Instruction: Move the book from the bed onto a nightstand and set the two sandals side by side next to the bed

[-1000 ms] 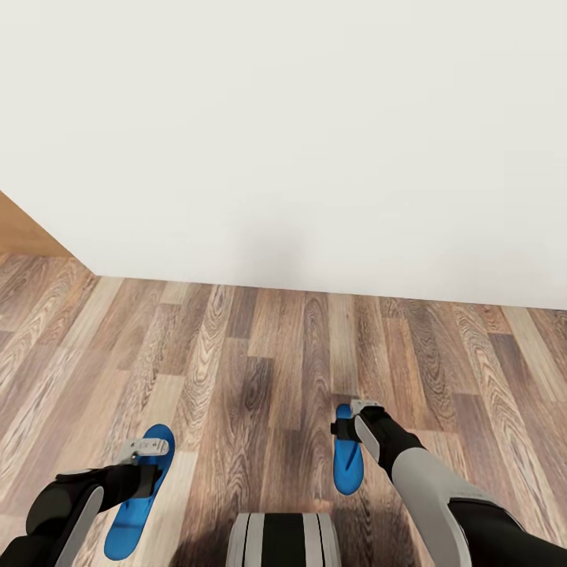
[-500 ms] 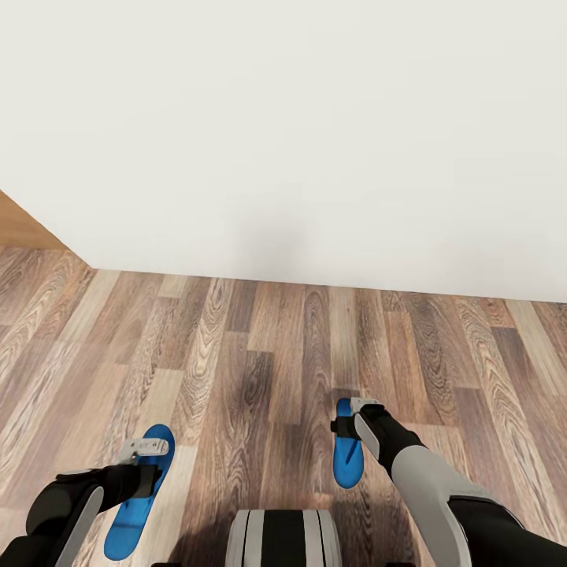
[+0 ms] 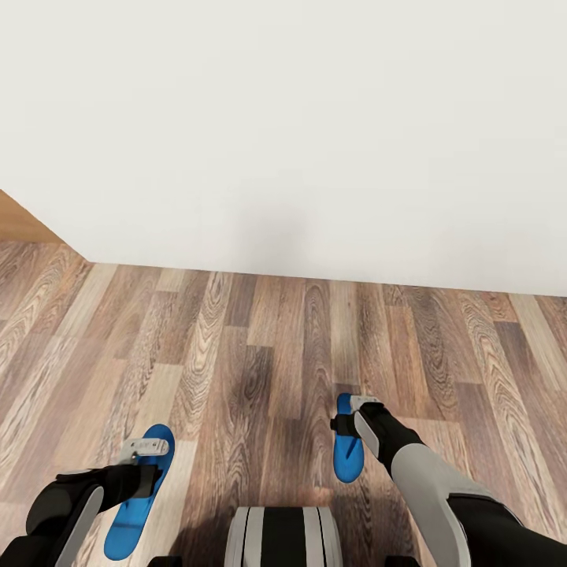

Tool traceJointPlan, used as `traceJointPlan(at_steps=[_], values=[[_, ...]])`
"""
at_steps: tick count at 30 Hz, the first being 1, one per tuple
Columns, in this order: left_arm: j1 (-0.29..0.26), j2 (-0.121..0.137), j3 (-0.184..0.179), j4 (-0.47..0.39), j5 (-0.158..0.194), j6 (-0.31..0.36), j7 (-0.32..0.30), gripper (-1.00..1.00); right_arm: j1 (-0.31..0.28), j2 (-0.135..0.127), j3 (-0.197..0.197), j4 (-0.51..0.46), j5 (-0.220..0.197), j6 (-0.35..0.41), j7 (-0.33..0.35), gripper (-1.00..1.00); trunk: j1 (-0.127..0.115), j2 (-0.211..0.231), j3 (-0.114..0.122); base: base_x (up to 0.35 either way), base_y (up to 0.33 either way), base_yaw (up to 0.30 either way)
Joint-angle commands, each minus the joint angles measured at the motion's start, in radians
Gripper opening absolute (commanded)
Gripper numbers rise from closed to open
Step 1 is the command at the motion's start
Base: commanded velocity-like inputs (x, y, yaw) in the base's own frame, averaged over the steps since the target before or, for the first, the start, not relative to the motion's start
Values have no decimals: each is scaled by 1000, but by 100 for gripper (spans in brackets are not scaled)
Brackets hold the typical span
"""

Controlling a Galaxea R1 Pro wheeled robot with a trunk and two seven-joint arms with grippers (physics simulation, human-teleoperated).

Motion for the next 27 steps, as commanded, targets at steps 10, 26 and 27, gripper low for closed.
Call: traceJointPlan(at_steps=[10,26,27], values=[[0,0,2,-1,1,5,-4,-100,-2,2,-8,-1,2,5,-3,100,2,-1,-20,0,0,0],[0,0,1,-1,1,4,-4,-100,-2,2,-8,-1,2,5,-3,100,2,-1,-20,0,0,0],[0,0,1,-1,1,4,-4,-100,-2,2,-8,-1,2,5,-3,100,2,-1,-20,0,0,0]])
